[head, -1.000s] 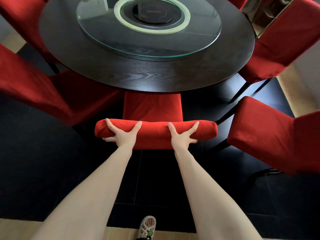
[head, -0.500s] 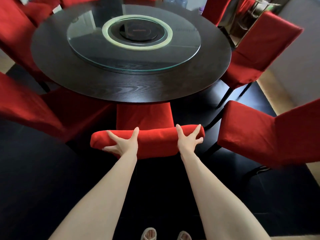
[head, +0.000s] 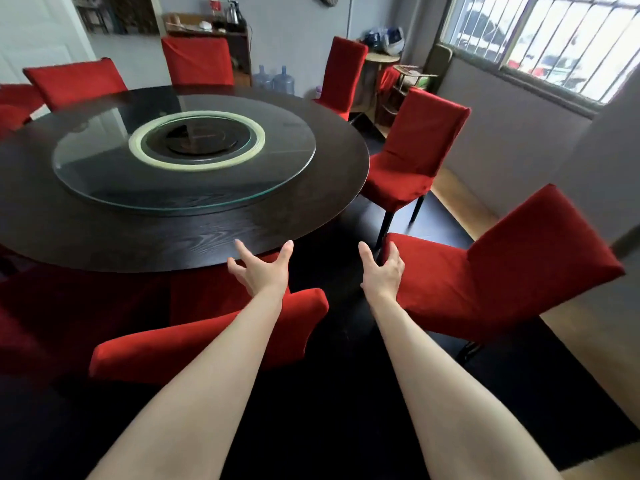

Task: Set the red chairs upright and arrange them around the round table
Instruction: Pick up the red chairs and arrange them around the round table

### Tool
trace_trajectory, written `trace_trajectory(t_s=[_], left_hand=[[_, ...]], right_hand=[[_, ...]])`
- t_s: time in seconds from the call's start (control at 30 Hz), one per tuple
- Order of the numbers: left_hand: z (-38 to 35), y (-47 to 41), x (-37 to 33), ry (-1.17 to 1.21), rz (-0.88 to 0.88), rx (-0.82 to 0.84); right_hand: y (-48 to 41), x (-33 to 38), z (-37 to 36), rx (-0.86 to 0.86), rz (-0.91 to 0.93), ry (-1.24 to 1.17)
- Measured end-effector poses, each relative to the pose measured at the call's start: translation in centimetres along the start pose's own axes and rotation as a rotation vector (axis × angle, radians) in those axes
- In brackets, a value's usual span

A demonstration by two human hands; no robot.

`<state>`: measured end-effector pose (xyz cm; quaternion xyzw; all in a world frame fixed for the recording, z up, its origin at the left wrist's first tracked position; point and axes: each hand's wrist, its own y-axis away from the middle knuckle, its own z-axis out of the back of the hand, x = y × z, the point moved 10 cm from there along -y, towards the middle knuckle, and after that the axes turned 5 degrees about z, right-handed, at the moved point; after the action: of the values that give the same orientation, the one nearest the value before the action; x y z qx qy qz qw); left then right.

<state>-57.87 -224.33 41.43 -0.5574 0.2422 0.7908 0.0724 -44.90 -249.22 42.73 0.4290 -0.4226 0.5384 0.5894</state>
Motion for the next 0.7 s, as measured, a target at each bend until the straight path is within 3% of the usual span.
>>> trace_trajectory(t_s=[0.33, 0.7], left_hand=[[-18.7, 14.0, -12.3, 0.139, -0.237, 0.293], [-39.2, 33.3, -21.3, 0.198, -0.43, 0.55]], right_hand=[[-10.0, 5.7, 21.1, -0.201, 0.152, -0.057], [-18.7, 7.0, 47.5, -0.42, 0.243, -0.083]])
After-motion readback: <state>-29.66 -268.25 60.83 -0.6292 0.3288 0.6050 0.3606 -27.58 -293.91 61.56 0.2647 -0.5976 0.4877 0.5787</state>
